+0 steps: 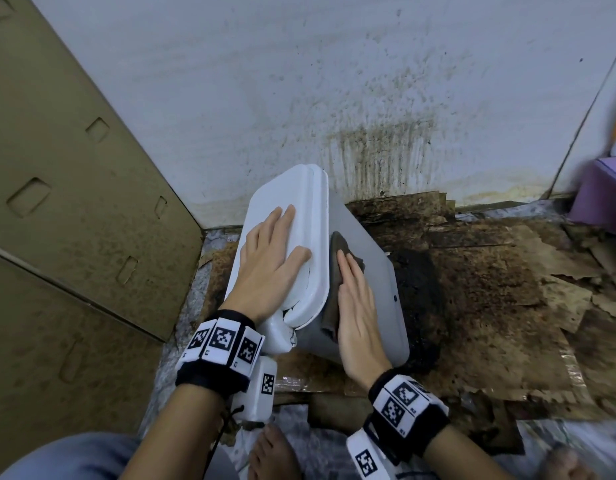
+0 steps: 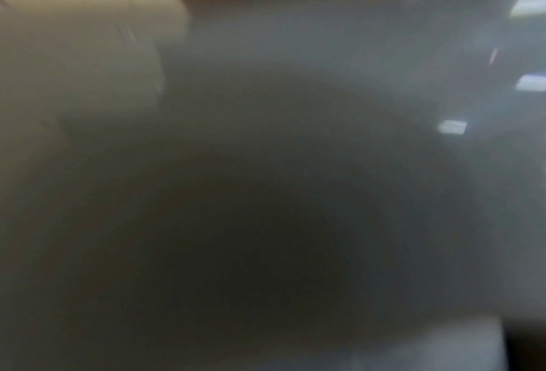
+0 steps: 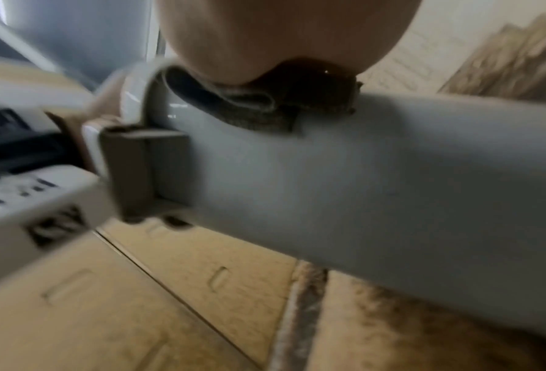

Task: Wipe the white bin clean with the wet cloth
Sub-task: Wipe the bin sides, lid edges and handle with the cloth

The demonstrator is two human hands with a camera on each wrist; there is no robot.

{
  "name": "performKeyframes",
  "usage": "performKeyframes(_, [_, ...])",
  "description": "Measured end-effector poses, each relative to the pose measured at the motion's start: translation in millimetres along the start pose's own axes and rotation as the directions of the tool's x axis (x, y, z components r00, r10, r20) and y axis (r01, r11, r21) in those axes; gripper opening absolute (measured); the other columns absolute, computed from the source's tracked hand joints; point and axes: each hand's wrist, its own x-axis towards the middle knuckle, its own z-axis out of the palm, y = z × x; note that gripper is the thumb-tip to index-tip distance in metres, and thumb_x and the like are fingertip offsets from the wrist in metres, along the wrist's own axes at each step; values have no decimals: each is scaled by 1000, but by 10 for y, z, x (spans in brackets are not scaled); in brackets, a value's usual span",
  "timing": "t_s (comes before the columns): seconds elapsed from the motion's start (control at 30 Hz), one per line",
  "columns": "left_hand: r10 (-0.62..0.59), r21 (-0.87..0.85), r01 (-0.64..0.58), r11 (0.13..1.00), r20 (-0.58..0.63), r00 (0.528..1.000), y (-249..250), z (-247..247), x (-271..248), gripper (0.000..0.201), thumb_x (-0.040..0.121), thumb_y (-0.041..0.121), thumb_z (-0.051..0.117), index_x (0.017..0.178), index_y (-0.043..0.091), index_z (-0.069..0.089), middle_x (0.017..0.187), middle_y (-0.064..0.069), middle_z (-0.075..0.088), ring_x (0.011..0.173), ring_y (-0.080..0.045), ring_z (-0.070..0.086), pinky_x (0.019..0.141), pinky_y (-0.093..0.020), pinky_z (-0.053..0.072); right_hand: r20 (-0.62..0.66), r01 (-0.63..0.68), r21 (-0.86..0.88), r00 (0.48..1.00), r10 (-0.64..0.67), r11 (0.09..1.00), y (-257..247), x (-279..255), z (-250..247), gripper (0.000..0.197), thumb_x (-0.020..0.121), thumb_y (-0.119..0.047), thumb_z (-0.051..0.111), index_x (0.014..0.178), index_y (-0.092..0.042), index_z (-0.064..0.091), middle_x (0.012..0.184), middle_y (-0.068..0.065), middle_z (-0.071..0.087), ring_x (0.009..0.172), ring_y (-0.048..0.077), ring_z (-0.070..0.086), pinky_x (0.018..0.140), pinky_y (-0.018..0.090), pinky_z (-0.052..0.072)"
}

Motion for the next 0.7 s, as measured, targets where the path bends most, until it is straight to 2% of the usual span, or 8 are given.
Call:
performKeyframes(0.17, [-4, -7, 4, 1000, -2, 1000, -24, -30, -15, 75, 92, 51, 35, 162, 38, 14, 168, 17, 9, 150, 1, 3, 122, -33, 6, 55, 16, -125, 998, -9, 992, 403, -17, -155, 49, 110, -35, 14, 158, -43, 13, 166, -25, 9, 152, -5, 6, 126, 32, 9])
performKeyframes(0.23, [-5, -10, 5, 1000, 1, 1000, -19, -36, -21, 75, 92, 51, 36, 162, 38, 14, 168, 18, 9, 149, 2, 3, 120, -31, 6, 58, -39, -116, 997, 46, 992, 532, -18, -215, 49, 110, -32, 14, 158, -43, 14, 165, -25, 10, 151, -8, 6, 127, 33, 9])
performKeyframes(0.33, [2, -11, -2, 1000, 0, 1000, 3, -29, -17, 75, 91, 51, 36, 162, 38, 14, 168, 19, 10, 149, 3, 3, 120, -31, 6, 52, -146, -29, 988, 147, 989, 577, -12, -246, 46, 112, -26, 18, 150, -51, 15, 159, -33, 12, 149, -11, 7, 127, 35, 8])
performKeyframes(0.37, [4, -8, -4, 1000, 0, 1000, 7, -24, -13, 74, 91, 51, 36, 161, 38, 14, 168, 19, 10, 148, 3, 3, 119, -30, 6, 46, -179, 10, 983, 178, 984, 554, -5, -232, 44, 112, -30, 21, 147, -54, 16, 158, -33, 14, 149, -10, 8, 127, 35, 8])
performKeyframes(0.43, [4, -9, -4, 1000, -2, 1000, 11, -9, -5, 74, 91, 51, 36, 161, 39, 14, 167, 20, 10, 149, 3, 3, 119, -30, 6, 29, -240, 63, 971, 239, 969, 502, 8, -195, 46, 107, -50, 29, 150, -55, 17, 162, -28, 14, 150, -5, 9, 127, 36, 9])
performKeyframes(0.5, [2, -12, -2, 1000, -6, 1000, 5, -9, -4, 75, 91, 51, 36, 161, 39, 14, 167, 20, 10, 149, 2, 3, 121, -33, 8, 16, -267, 74, 964, 266, 961, 465, 17, -156, 58, 103, -58, 35, 157, -48, 15, 164, -24, 11, 151, -2, 9, 126, 37, 10])
performKeyframes(0.6, [-4, -8, 4, 1000, -1, 1000, 6, -22, -6, 75, 90, 51, 36, 161, 39, 14, 167, 19, 10, 148, 3, 4, 121, -33, 8, 2, -279, 74, 960, 279, 957, 432, 35, -141, 59, 107, -46, 35, 160, -34, 14, 166, -19, 12, 151, -1, 9, 127, 37, 9])
performKeyframes(0.7, [-9, -11, 9, 1000, 2, 1000, 17, -23, -13, 75, 91, 51, 36, 161, 38, 14, 167, 19, 10, 148, 4, 4, 121, -34, 8, -17, -273, 43, 962, 274, 961, 412, 68, -141, 54, 109, -36, 33, 160, -26, 17, 168, -11, 14, 152, 3, 11, 126, 30, 7])
